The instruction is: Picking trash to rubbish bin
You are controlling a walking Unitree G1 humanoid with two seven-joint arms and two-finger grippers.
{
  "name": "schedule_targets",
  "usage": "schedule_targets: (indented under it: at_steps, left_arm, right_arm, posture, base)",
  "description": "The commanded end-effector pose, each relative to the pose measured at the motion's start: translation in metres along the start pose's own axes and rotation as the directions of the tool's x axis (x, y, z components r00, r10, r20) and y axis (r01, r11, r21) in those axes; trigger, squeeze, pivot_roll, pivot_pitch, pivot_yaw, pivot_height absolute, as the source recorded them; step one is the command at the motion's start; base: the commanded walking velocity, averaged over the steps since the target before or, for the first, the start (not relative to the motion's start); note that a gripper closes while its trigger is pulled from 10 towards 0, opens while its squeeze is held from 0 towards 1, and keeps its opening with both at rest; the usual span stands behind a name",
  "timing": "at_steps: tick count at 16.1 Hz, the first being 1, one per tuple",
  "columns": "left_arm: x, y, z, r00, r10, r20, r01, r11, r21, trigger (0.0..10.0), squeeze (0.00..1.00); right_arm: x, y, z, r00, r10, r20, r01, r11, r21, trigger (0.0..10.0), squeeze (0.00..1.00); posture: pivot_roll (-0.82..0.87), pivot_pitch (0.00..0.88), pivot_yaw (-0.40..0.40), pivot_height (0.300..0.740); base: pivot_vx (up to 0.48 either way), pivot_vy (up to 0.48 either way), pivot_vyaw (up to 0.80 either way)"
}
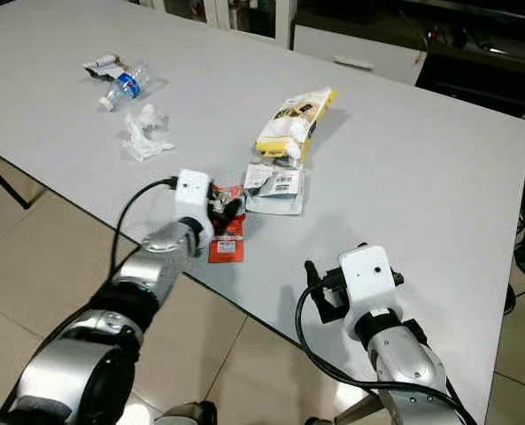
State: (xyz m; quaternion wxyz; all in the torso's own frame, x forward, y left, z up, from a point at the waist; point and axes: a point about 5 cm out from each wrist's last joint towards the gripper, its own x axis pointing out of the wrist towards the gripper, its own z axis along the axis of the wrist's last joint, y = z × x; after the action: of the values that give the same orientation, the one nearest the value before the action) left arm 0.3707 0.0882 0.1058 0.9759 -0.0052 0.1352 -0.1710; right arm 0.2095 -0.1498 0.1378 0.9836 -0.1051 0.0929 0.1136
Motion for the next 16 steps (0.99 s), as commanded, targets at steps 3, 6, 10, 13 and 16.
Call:
schedule_targets:
  at_steps: [3,6,10,13,16]
  left_arm:
    - [-0.001,-0.017,-0.026,0.995,-0.068,-0.069,0.068,0.998,-0.011,0.0,0.00]
    - [0.000,-0.017,-0.024,0.996,-0.075,-0.047,0.075,0.997,-0.007,0.0,0.00]
    - [0.000,-0.017,-0.024,0.996,-0.075,-0.041,0.075,0.997,-0.009,0.0,0.00]
    - [0.001,-0.017,-0.022,0.997,-0.072,-0.027,0.071,0.997,-0.016,0.0,0.00]
    - [0.001,-0.015,-0.016,0.998,-0.061,0.007,0.061,0.998,-0.012,0.0,0.00]
  right_arm:
    - [-0.002,-0.004,0.005,1.000,-0.020,0.014,0.020,1.000,-0.008,10.0,0.00]
    - [-0.003,-0.005,0.004,0.999,-0.029,0.014,0.029,1.000,-0.011,10.0,0.00]
    - [-0.002,-0.006,0.004,0.999,-0.032,0.014,0.032,0.999,-0.011,10.0,0.00]
    - [-0.002,-0.007,0.004,0.999,-0.035,0.013,0.036,0.999,-0.014,10.0,0.00]
    - [-0.002,-0.007,0.004,0.999,-0.041,0.013,0.041,0.999,-0.014,10.0,0.00]
  posture:
    - [0.02,0.129,0.001,0.740]
    - [0.02,0.128,0.004,0.740]
    - [0.02,0.125,0.005,0.740]
    - [0.02,0.125,0.003,0.740]
    - [0.02,0.122,0.004,0.740]
  base:
    - [0.000,0.000,0.00]
    - [0.000,0.000,0.00]
    - [0.000,0.000,0.00]
    - [0.000,0.000,0.00]
    - [0.000,0.000,0.00]
